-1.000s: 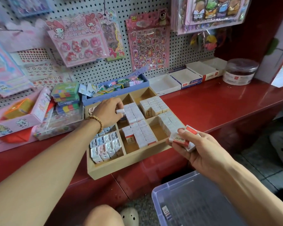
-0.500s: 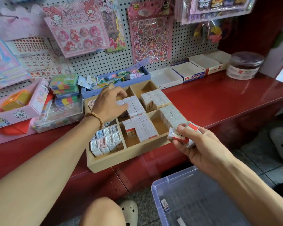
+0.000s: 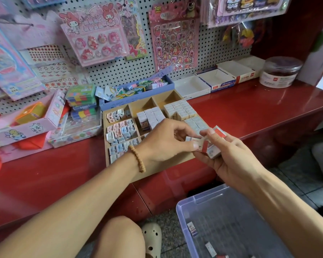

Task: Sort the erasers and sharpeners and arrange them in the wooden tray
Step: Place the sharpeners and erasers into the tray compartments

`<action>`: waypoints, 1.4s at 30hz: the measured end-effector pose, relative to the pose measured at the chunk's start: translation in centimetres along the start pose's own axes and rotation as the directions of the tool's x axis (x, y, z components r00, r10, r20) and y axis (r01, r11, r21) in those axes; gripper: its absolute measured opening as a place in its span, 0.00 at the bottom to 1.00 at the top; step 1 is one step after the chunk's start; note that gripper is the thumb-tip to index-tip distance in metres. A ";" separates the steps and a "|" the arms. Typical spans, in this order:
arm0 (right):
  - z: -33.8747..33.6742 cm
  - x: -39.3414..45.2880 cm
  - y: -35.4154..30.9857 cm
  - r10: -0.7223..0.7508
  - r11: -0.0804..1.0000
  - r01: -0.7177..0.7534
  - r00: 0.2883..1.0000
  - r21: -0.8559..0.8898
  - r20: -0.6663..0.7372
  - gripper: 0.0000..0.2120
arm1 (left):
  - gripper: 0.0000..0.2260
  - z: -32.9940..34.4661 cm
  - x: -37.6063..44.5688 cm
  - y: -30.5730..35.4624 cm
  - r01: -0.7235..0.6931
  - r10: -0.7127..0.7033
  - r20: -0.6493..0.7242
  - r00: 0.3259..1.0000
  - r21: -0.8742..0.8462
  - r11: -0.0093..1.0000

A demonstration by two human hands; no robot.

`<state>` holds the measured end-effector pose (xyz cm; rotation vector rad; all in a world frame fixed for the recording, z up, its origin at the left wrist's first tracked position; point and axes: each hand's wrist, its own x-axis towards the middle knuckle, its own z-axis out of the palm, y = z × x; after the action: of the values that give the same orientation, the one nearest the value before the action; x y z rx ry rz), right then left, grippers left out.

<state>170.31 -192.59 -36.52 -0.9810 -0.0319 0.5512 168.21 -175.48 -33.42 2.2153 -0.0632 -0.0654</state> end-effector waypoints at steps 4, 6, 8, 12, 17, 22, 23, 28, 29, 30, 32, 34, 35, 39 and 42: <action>-0.1 0.1 0.3 -0.036 0.980 0.017 0.995 -0.197 -0.092 0.13 | 0.05 -1.1 -0.7 0.5 0.047 -0.048 -0.027 0.998 -0.011 0.999; -0.5 0.3 0.4 -0.061 0.974 0.029 0.989 -0.227 -0.135 0.12 | 0.05 -1.7 -0.9 0.5 0.074 -0.074 -0.060 0.995 0.001 0.997; -0.6 0.2 0.2 -0.087 0.976 0.060 0.989 -0.210 -0.123 0.08 | 0.04 -2.2 -1.2 0.2 0.110 -0.111 -0.088 0.990 -0.015 0.994; -0.1 -0.4 0.3 -0.158 0.972 0.141 0.984 -0.187 -0.079 0.10 | 0.04 -1.6 -2.1 0.0 0.222 -0.238 -0.080 0.968 -0.169 0.960; 0.5 -0.9 1.0 -0.162 0.985 0.144 0.966 -0.099 -0.201 0.12 | 0.07 0.5 -2.6 0.5 0.255 -0.298 -0.002 0.954 -0.511 0.821; 0.8 -1.2 0.6 -0.159 0.987 0.152 0.958 -0.050 -0.239 0.12 | 0.13 1.7 -2.6 0.9 0.244 -0.283 0.034 0.958 -0.610 0.754; 0.7 -1.3 0.7 -0.167 0.986 0.156 0.956 -0.062 -0.241 0.12 | 0.15 1.8 -2.6 1.0 0.234 -0.276 0.026 0.961 -0.609 0.758; 0.6 -1.3 0.8 -0.137 0.989 0.123 0.971 -0.080 -0.199 0.08 | 0.10 1.5 -2.2 1.4 0.198 -0.279 -0.104 0.955 -0.480 0.855; 0.6 -1.1 0.7 -0.098 0.995 0.090 0.976 -0.052 -0.193 0.06 | 0.09 0.9 -2.1 1.3 0.197 -0.280 -0.135 0.951 -0.435 0.879; 0.5 -1.1 0.5 -0.044 0.999 0.043 0.981 -0.008 -0.187 0.03 | 0.09 0.1 -2.0 1.1 0.194 -0.272 -0.170 0.947 -0.374 0.907; 0.3 -0.9 0.2 0.052 0.997 -0.042 0.985 0.060 -0.165 0.08 | 0.10 -1.9 -1.8 0.7 0.196 -0.248 -0.237 0.939 -0.225 0.955; -0.1 -0.8 0.2 0.083 0.996 -0.084 0.984 0.001 -0.159 0.14 | 0.10 -4.0 -1.7 0.1 0.216 -0.229 -0.270 0.935 -0.079 0.973; -0.3 -0.7 0.3 0.080 0.994 -0.090 0.983 -0.055 -0.168 0.14 | 0.10 -4.9 -1.7 -0.2 0.230 -0.224 -0.267 0.937 -0.009 0.973; -1.0 -0.5 0.1 0.020 0.977 -0.048 0.991 -0.209 -0.134 0.10 | 0.12 -7.1 -1.7 -1.4 0.252 -0.188 -0.220 0.957 0.320 0.913; -1.6 -0.5 -0.1 -0.046 0.949 0.011 0.994 -0.316 -0.103 0.08 | 0.13 -6.8 -1.8 -1.9 0.223 -0.153 -0.173 0.973 0.534 0.816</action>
<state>170.30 -194.08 -37.24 -1.3207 -0.0368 0.4730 166.93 -168.80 -30.79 2.7974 0.2389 -0.0212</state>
